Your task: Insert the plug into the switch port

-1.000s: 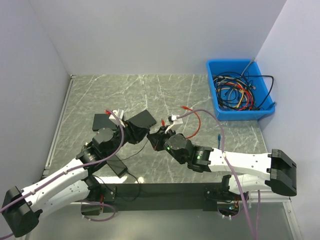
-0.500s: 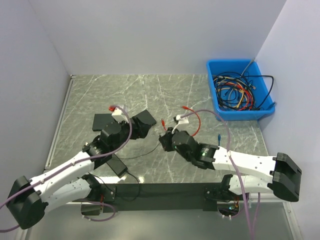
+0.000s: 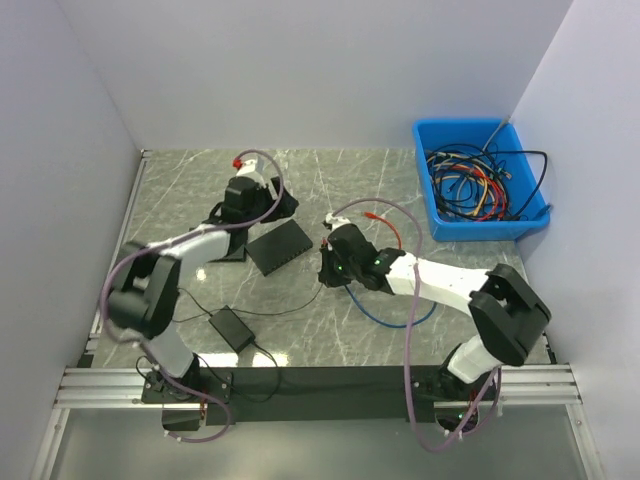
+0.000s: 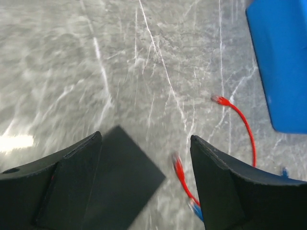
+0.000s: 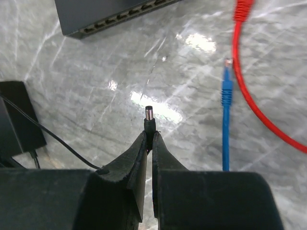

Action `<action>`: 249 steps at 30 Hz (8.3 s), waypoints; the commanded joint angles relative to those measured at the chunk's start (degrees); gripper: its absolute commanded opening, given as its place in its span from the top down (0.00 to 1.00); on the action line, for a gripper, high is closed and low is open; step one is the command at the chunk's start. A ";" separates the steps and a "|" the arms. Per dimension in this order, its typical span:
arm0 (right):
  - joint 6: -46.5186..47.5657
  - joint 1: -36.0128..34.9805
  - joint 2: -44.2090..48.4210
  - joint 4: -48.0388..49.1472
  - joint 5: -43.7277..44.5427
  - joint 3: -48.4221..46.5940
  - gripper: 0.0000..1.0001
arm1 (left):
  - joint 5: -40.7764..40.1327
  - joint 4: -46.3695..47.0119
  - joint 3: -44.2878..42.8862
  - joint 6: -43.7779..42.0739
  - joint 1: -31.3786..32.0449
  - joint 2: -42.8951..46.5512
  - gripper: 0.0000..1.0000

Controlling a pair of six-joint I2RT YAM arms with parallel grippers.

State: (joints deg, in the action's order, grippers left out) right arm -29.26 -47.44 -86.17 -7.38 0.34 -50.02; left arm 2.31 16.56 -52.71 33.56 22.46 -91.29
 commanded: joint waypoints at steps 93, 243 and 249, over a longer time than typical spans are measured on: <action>19.93 9.56 -32.48 -6.95 -0.43 -37.87 1.00 | 37.07 7.88 -12.68 -12.29 -1.98 -35.28 0.63; 15.72 10.88 9.07 16.76 -6.12 -1.07 1.00 | 1.11 -3.03 8.57 3.44 -2.35 20.77 0.44; 11.07 9.39 25.94 27.14 -24.93 13.79 1.00 | 11.73 6.99 16.92 4.40 3.02 30.81 0.42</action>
State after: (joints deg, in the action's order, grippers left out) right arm -16.01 -37.01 -64.14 12.40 -13.21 -40.03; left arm 5.82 16.82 -39.22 36.77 23.66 -64.49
